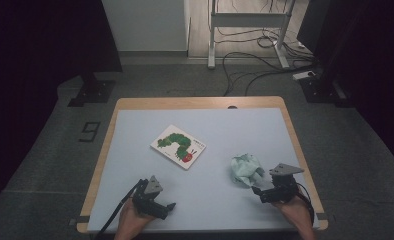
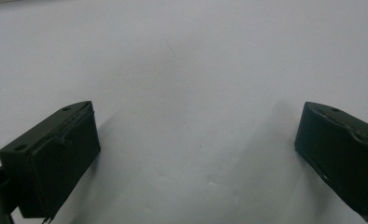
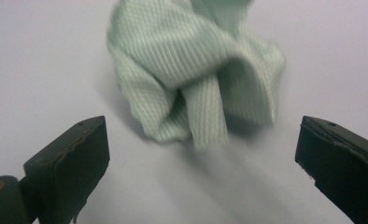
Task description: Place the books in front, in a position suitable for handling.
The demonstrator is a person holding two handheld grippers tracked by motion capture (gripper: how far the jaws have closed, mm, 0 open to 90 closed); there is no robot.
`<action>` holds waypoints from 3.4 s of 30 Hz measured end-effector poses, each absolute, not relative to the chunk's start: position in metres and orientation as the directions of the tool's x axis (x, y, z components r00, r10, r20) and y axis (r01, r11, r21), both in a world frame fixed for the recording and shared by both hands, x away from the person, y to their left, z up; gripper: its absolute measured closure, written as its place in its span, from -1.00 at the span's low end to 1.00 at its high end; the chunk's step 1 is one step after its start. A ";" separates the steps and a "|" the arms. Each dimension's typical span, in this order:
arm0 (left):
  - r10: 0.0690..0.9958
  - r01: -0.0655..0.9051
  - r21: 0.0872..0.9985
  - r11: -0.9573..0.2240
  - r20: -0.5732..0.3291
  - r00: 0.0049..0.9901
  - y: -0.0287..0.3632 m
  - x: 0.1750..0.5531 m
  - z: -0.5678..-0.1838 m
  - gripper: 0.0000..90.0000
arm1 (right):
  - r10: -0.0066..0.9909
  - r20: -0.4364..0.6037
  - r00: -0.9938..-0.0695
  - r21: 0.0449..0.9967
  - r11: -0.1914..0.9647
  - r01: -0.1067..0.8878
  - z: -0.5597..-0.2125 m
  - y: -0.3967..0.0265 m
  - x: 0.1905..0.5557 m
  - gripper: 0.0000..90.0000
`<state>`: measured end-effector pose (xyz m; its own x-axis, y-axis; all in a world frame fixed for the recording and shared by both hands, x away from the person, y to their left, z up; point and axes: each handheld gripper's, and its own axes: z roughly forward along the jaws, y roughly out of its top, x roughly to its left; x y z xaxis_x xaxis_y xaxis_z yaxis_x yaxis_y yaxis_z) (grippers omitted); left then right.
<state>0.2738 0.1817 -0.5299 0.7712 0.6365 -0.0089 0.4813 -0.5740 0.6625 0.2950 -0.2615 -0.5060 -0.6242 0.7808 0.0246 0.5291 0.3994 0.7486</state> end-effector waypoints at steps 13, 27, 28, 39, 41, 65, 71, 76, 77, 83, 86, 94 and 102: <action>0.636 0.481 0.662 -0.574 -0.009 0.771 0.182 0.274 -0.530 -1.00 | 0.734 -0.014 -0.679 0.736 0.468 0.490 -0.492 -0.225 0.333 -0.86; 0.636 0.481 0.663 -0.574 -0.008 0.771 0.182 0.274 -0.530 -1.00 | 0.749 0.001 -0.662 0.671 0.490 0.556 -0.521 -0.214 0.360 -0.05; 0.636 0.480 0.663 -0.574 -0.008 0.771 0.182 0.274 -0.530 -1.00 | 0.753 -0.003 -0.658 0.670 0.490 0.557 -0.519 -0.216 0.360 0.08; 0.637 0.482 0.662 -0.574 -0.009 0.771 0.182 0.274 -0.530 -1.00 | 0.758 0.010 -0.652 0.714 0.451 0.535 -0.495 -0.235 0.339 0.55; 0.637 0.482 0.662 -0.574 -0.008 0.770 0.182 0.274 -0.530 -1.00 | 0.756 0.006 -0.654 0.716 0.454 0.531 -0.492 -0.237 0.336 0.55; 0.637 0.483 0.661 -0.574 -0.010 0.771 0.181 0.274 -0.529 -1.00 | 0.792 0.022 -0.611 0.696 0.426 0.578 -0.506 -0.290 0.269 0.01; 0.629 0.485 0.642 -0.593 -0.006 0.777 0.188 0.279 -0.526 -1.00 | 0.807 -0.013 -0.590 0.724 0.415 0.551 -0.486 -0.287 0.269 -0.50; 0.655 0.502 0.644 -0.577 -0.003 0.756 0.202 0.294 -0.519 -1.00 | 0.797 -0.027 -0.603 0.741 0.421 0.524 -0.477 -0.277 0.276 -0.63; 0.659 0.504 0.647 -0.573 -0.002 0.752 0.204 0.298 -0.518 -1.00 | 0.798 -0.028 -0.602 0.739 0.422 0.525 -0.476 -0.273 0.278 -0.66; 0.676 0.506 0.661 -0.555 0.003 0.737 0.214 0.325 -0.508 -1.00 | 0.770 -0.025 -0.638 0.748 0.438 0.499 -0.471 -0.250 0.290 -0.70; 0.680 0.507 0.660 -0.554 0.008 0.733 0.216 0.340 -0.501 -1.00 | 0.760 -0.027 -0.649 0.744 0.449 0.495 -0.470 -0.239 0.299 -0.72; 0.686 0.497 0.659 -0.565 0.039 0.727 0.211 0.375 -0.491 -1.00 | 0.739 -0.003 -0.674 0.746 0.451 0.490 -0.471 -0.212 0.321 -0.94; 0.697 0.524 0.621 -0.583 0.052 0.715 0.211 0.412 -0.494 -1.00 | 0.728 -0.008 -0.685 0.750 0.457 0.477 -0.476 -0.190 0.339 -0.98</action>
<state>0.4119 0.2111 -0.4943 0.7152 0.6970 0.0518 0.5236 -0.5834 0.6210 0.3386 -0.1904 -0.4764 -0.6852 0.7283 -0.0082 0.4772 0.4574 0.7504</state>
